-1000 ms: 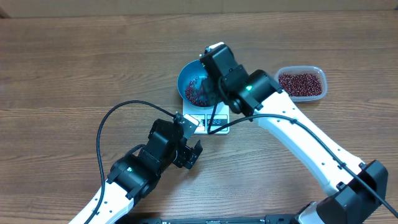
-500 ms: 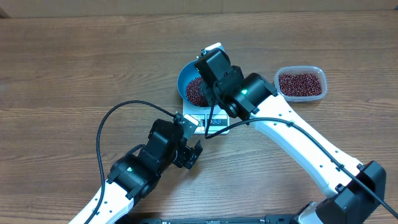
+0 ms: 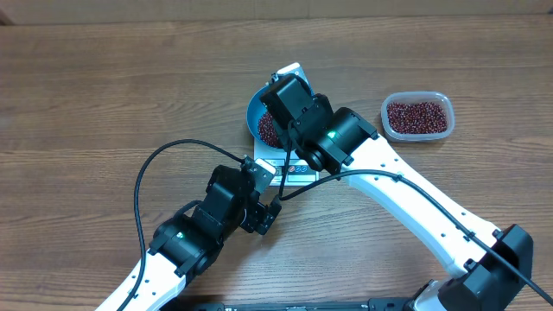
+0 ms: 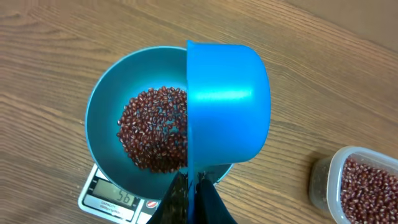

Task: Scoop item into bowl and weigh 150g on scale
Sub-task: 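Return the empty blue scoop with the right gripper to the bean tub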

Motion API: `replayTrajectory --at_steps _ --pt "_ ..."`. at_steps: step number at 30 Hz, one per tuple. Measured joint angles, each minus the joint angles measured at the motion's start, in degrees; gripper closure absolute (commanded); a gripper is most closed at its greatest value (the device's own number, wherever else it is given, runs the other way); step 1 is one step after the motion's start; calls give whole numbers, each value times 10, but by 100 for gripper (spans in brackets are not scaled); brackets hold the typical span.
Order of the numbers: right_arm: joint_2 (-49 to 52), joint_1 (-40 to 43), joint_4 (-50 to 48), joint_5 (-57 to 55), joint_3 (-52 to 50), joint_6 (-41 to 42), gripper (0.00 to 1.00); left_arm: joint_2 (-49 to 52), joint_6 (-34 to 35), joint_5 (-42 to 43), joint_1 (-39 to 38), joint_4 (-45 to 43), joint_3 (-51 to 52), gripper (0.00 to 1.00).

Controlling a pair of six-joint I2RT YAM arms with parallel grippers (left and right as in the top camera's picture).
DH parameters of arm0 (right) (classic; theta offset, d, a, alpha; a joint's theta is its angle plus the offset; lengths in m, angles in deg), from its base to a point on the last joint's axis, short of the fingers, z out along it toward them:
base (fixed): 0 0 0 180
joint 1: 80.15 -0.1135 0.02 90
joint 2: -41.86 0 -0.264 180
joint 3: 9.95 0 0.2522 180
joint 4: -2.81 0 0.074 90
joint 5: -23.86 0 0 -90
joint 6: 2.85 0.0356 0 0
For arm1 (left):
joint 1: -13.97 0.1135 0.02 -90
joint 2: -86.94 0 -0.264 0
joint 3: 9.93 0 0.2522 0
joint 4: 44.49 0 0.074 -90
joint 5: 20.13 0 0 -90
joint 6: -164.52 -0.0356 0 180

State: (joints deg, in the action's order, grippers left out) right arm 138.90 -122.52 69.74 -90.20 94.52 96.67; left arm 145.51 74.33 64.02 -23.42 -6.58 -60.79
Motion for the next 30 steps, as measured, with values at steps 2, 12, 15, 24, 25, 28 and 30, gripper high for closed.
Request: replayTrajectory --at_steps 2,12,15,24,25,28,30 --pt "-2 0 0 -5 2 11 96 0 0 0 0 0 0 0" --pt "-82 118 51 -83 34 104 96 0 0 0 0 0 0 0" --pt "-83 184 77 -91 34 115 96 0 0 0 0 0 0 1" --pt "-79 318 110 -68 33 127 96 0 0 0 0 0 0 0" --pt "-75 328 110 -57 29 130 96 0 0 0 0 0 0 1" --pt "-64 332 109 -44 16 134 96 0 0 0 0 0 0 0" --pt "-52 332 109 -38 5 136 96 0 0 0 0 0 0 0"
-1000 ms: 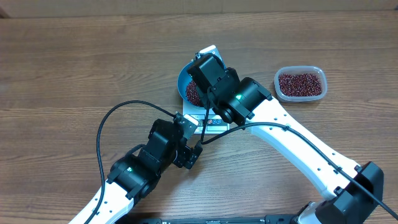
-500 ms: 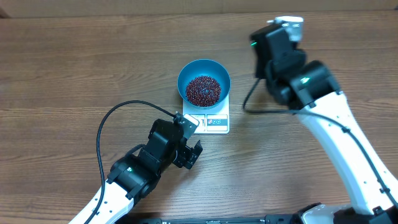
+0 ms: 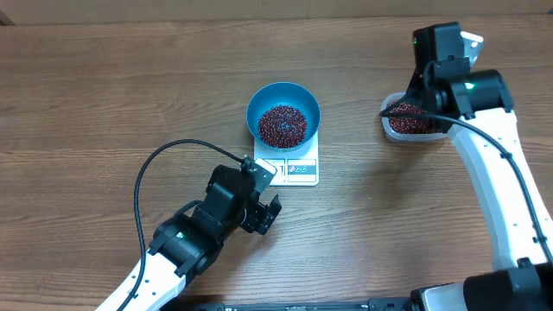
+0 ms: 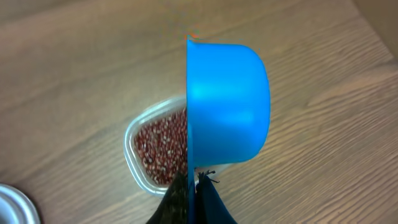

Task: Scoop item into bowl and weigh 150g on scale
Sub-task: 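Return the empty blue scoop with the right gripper to the bean tub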

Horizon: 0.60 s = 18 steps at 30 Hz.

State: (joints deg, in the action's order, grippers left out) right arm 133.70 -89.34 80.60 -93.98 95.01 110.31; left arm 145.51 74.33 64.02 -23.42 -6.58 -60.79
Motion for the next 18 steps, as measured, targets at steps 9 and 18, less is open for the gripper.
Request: replayTrajectory --at_steps 9,18 --pt "61 0 -1 7 -9 4 96 0 0 0 0 0 0 0" --pt "94 0 10 3 -9 4 96 0 0 0 0 0 0 1"
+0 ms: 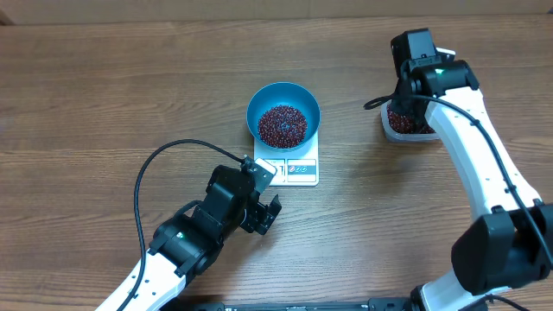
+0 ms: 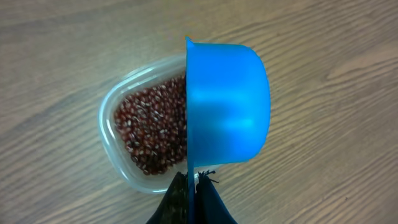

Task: Scoop item into bowl and weigh 150g on scale
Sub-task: 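Return the empty blue scoop with the right gripper to the bean tub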

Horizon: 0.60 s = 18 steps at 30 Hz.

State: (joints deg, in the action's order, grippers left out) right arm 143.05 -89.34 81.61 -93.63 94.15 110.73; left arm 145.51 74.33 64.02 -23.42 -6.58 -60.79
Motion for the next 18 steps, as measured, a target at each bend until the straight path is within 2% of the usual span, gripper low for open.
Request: replayTrajectory --at_steps 18 --pt "82 -2 14 -47 -1 0 96 0 0 0 0 0 0 1"
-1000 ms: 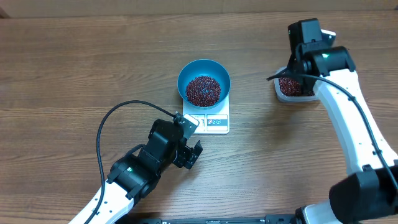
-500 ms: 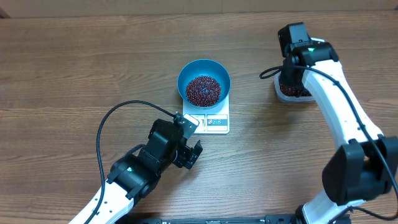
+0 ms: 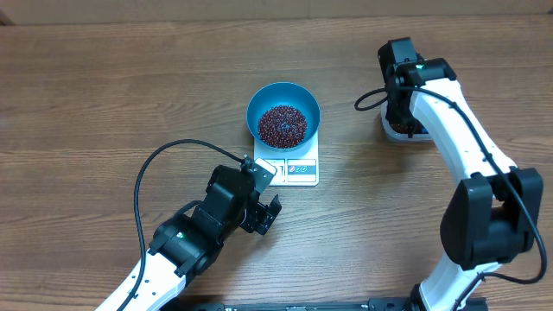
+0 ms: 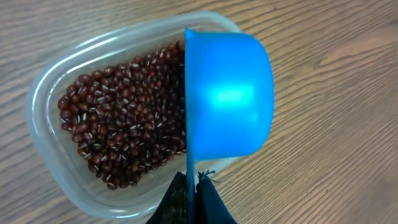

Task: Scoop item into bowl and weigh 150g on scale
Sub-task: 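Return the empty blue scoop with the right gripper to the bean tub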

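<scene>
A blue bowl (image 3: 283,117) holding red beans stands on the white scale (image 3: 298,169) at mid table. At the far right a clear tub (image 4: 50,143) of red beans (image 4: 118,124) lies under my right arm; in the overhead view only its edge (image 3: 406,135) shows. My right gripper (image 4: 193,190) is shut on the handle of a blue scoop (image 4: 227,99). The scoop hangs on its side close over the tub's right half, and I cannot see inside it. My left gripper (image 3: 263,194) rests open near the scale's front left corner, holding nothing.
A black cable (image 3: 164,164) loops on the table left of my left arm. Bare wood tabletop (image 3: 130,78) surrounds the scale and tub. The table's far edge (image 3: 259,19) runs along the top of the overhead view.
My right gripper has come lower over the bean tub, which now fills more of the wrist view. The wrist also sits slightly further left. The left arm has not moved.
The scoop was tipped on its side over the bowl on the scale, with beans in the bowl. Then my right arm was at the far right with the scoop above the tub. It was nearer the tub a moment later and now hangs just over the beans.
</scene>
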Motion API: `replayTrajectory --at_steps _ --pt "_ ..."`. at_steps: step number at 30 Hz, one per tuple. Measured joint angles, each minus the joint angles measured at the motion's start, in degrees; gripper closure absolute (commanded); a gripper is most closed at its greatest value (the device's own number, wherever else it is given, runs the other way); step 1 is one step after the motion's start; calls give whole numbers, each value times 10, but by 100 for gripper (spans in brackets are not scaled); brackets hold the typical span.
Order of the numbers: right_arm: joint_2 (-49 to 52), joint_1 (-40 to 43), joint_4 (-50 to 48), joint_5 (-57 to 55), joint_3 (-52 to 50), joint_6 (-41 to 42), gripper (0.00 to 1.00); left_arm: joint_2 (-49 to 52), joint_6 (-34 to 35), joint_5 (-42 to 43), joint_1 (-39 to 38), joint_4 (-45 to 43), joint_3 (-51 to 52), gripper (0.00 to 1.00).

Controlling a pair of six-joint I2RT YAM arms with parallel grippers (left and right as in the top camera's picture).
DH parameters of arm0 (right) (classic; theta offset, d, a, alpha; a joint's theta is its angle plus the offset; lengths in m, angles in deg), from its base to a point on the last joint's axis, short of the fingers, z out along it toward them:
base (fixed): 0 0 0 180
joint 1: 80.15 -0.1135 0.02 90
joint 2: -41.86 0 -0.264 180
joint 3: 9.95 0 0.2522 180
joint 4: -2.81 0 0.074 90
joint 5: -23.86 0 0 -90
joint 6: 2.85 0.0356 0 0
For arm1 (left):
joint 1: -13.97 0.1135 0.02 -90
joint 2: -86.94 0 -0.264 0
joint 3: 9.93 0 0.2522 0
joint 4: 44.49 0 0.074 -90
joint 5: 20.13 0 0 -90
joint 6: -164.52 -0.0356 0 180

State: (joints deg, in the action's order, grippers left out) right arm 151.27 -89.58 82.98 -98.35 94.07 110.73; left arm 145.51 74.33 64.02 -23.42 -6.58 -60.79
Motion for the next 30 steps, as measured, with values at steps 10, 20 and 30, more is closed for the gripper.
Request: replayTrajectory --at_steps 10,20,30 --pt "38 -4 7 27 0 2 96 0 0 0 0 0 0 1" --pt "38 0 7 80 0 2 96 0 0 0 0 0 0 0" --pt "37 1 -2 124 0 -1 96 0 0 0 0 0 0 0"
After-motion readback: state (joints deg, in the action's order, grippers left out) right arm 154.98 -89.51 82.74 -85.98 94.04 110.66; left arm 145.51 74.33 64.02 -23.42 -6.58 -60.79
